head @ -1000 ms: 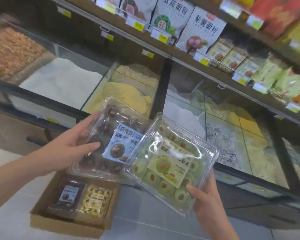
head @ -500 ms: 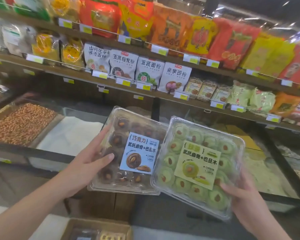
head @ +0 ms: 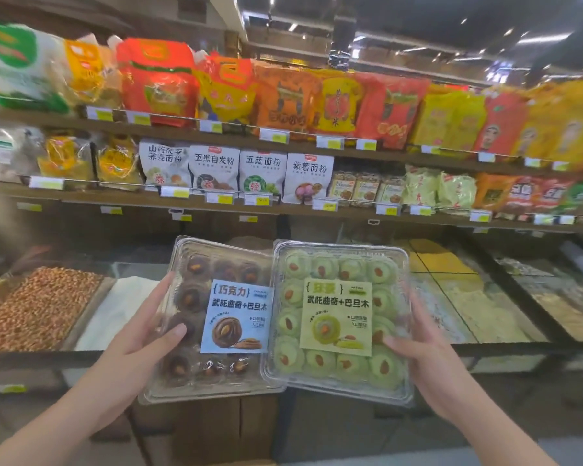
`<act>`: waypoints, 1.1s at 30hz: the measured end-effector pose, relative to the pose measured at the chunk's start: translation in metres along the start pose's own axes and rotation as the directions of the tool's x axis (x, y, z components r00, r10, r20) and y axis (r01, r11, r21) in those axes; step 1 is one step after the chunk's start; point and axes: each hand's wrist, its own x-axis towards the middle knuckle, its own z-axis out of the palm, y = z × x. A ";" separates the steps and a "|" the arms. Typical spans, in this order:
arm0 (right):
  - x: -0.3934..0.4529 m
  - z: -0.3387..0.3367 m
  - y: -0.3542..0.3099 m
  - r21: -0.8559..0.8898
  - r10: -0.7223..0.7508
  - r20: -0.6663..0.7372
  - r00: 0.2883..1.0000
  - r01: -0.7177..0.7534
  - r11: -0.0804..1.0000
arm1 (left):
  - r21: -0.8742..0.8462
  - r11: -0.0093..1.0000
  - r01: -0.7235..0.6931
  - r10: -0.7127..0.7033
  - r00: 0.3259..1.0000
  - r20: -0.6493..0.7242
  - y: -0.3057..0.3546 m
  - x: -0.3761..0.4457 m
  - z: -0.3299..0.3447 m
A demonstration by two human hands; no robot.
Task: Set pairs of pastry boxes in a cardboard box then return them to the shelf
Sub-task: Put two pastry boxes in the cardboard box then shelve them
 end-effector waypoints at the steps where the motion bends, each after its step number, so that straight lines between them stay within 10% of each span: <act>1: -0.006 0.006 -0.001 0.004 -0.013 -0.011 1.000 0.013 1.000 | -0.005 1.000 0.006 -0.006 1.000 0.015 0.002 -0.002 -0.007; 21: -0.289 -0.013 -0.043 -0.009 -0.204 -0.397 0.895 0.219 0.976 | -0.041 0.999 0.011 0.014 0.832 0.555 0.042 -0.100 0.058; 33: -0.595 -0.053 -0.040 -0.131 -0.262 -0.816 0.516 0.277 0.952 | -0.136 0.987 0.084 0.074 0.512 0.856 0.021 -0.264 0.231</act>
